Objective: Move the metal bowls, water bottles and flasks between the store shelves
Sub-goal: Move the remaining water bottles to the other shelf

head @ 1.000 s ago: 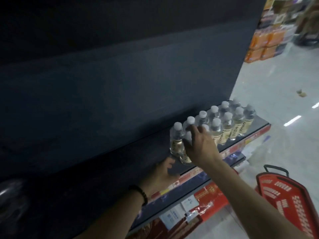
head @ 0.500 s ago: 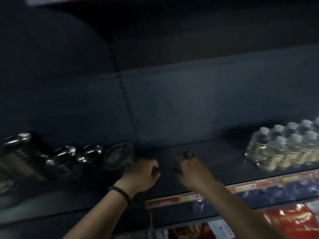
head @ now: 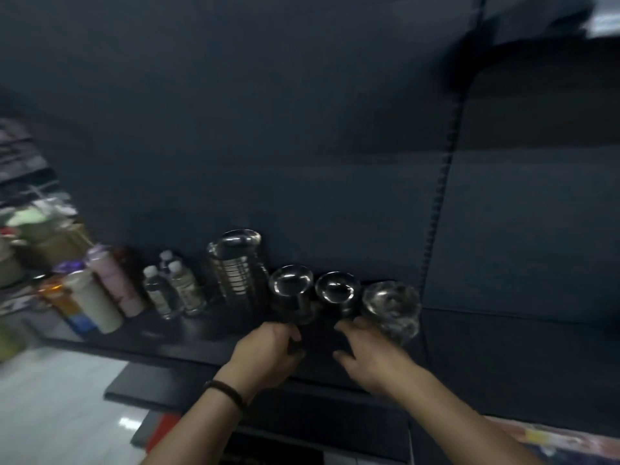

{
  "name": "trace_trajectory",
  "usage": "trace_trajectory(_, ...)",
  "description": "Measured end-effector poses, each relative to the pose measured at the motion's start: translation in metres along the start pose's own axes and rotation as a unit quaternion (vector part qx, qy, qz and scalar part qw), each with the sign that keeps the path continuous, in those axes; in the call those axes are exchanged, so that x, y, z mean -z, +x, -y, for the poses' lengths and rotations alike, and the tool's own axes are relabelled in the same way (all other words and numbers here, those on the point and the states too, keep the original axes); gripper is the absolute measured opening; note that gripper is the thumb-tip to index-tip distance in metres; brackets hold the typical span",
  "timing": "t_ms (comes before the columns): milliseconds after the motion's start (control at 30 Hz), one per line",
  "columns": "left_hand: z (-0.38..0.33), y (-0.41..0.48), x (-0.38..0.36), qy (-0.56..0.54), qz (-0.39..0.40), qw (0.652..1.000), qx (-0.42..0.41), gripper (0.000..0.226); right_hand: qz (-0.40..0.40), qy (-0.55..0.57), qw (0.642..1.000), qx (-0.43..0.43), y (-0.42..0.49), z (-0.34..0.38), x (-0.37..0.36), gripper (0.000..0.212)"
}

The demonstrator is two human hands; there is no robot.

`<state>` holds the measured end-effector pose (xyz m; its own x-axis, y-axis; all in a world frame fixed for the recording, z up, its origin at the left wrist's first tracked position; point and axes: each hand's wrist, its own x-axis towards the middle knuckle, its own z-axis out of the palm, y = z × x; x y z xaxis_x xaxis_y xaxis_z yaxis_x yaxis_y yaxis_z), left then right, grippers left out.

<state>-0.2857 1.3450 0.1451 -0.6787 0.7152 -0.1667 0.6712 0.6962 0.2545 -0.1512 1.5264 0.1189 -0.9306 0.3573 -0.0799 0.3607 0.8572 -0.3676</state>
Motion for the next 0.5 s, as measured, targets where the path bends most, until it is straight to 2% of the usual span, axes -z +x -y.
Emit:
trace_trajectory(133,0.060,0.005,0.014,-0.006,-0.002,0.998,0.058,0.026,0.010,0.014,0.998,0.054,0.045,0.034,-0.009,0.049)
trace_trajectory(500,0.197,0.020,0.041,-0.039,-0.017,0.980,0.194,0.054,0.059,0.058,0.985,0.153,0.177,0.156,-0.049,0.045)
